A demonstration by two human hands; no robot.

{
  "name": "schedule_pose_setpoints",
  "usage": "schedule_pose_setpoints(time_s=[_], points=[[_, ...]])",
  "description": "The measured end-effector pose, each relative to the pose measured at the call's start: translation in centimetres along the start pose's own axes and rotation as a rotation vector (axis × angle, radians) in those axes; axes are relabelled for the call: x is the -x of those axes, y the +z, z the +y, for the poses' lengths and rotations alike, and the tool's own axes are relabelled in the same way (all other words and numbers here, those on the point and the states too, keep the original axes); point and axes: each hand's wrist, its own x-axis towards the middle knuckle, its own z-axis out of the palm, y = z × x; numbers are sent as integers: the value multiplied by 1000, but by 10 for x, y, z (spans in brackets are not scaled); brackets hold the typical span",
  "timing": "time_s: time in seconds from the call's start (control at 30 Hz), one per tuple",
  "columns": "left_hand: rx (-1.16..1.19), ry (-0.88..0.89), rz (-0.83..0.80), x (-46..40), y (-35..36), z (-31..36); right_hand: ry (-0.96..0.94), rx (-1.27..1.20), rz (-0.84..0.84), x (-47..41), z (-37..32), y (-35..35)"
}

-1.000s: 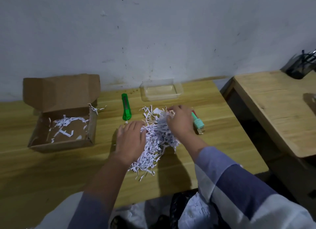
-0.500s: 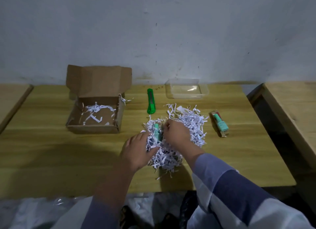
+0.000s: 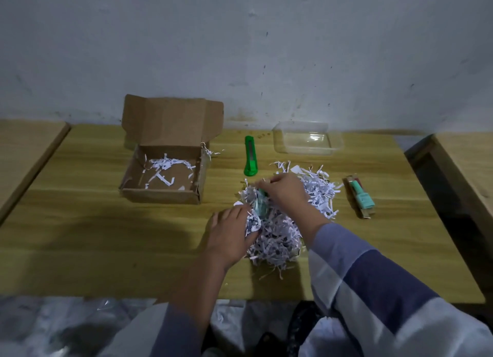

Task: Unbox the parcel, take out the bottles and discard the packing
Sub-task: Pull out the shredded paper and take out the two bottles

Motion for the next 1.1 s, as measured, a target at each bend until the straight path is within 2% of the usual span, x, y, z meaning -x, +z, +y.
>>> schedule_pose_setpoints(time_s=[0.13, 0.23, 0.43, 0.5, 0.57, 0.63, 0.73, 0.97, 1.1], points=[[-58, -3, -42, -3, -6, 7, -217, -203, 121, 3, -10, -27], [37, -54, -16, -6, -13, 13, -328, -349, 175, 4, -18, -44], [324, -60, 309, -21, -44, 44, -307, -524, 176, -2, -21, -61], [420, -104, 283, -31, -53, 58, -300, -567, 170, -2, -21, -62], [419, -145, 238, -42, -54, 64, -298, -584, 179, -2, -21, -63], [398, -125, 196, -45, -52, 64, -292, -569, 210, -5, -19, -66], [493, -148, 140, -42, -46, 59, -278, -588, 236, -9, -17, -76], [54, -193, 23, -44, -39, 55, -263, -601, 247, -15, -7, -99], [194, -102, 201, -51, -45, 74, -243, -648, 249, -12, -2, -104]])
